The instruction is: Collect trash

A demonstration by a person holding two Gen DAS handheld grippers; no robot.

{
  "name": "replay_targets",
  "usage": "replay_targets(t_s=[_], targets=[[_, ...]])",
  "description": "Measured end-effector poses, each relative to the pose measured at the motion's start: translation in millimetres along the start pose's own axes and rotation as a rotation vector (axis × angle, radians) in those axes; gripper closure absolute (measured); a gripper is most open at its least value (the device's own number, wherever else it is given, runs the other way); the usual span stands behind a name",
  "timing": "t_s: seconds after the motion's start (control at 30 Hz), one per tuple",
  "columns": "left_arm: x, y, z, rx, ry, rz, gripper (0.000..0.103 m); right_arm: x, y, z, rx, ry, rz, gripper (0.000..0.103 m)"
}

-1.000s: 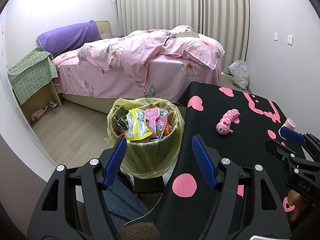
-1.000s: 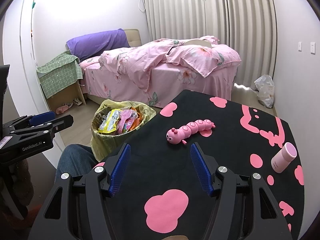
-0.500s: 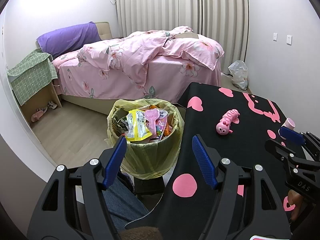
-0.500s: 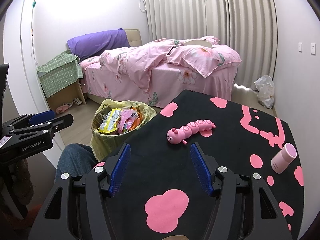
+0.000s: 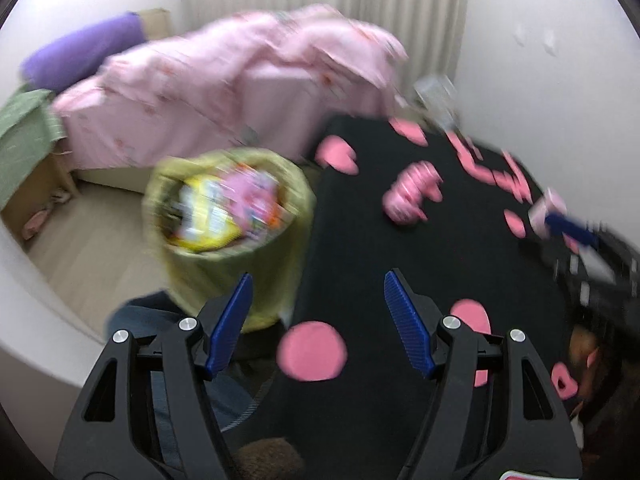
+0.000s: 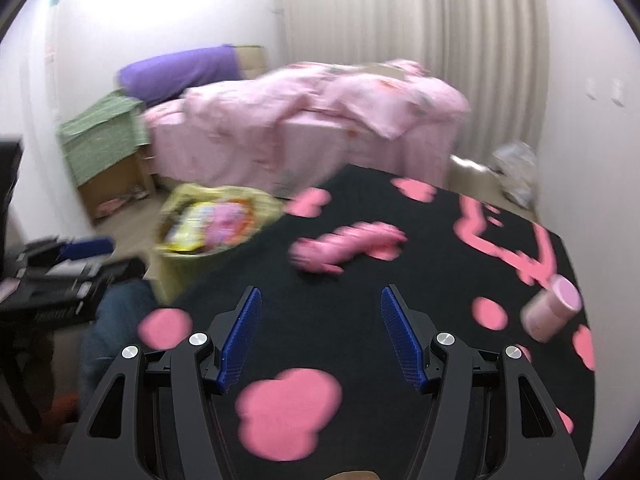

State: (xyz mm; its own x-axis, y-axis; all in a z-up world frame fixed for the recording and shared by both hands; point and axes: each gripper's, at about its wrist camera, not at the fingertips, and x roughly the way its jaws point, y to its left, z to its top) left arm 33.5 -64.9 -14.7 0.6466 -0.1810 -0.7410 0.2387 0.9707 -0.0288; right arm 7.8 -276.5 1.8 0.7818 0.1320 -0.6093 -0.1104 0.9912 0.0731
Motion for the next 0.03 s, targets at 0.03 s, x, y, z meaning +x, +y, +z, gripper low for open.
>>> replay_targets(t_s=[0.03], targets=[[19.4,-12.6,3.4,0.026,0.034,-0.031,0.038,11.1,-23.4,-2.7,0.047,0.022,-0.035,0.044]])
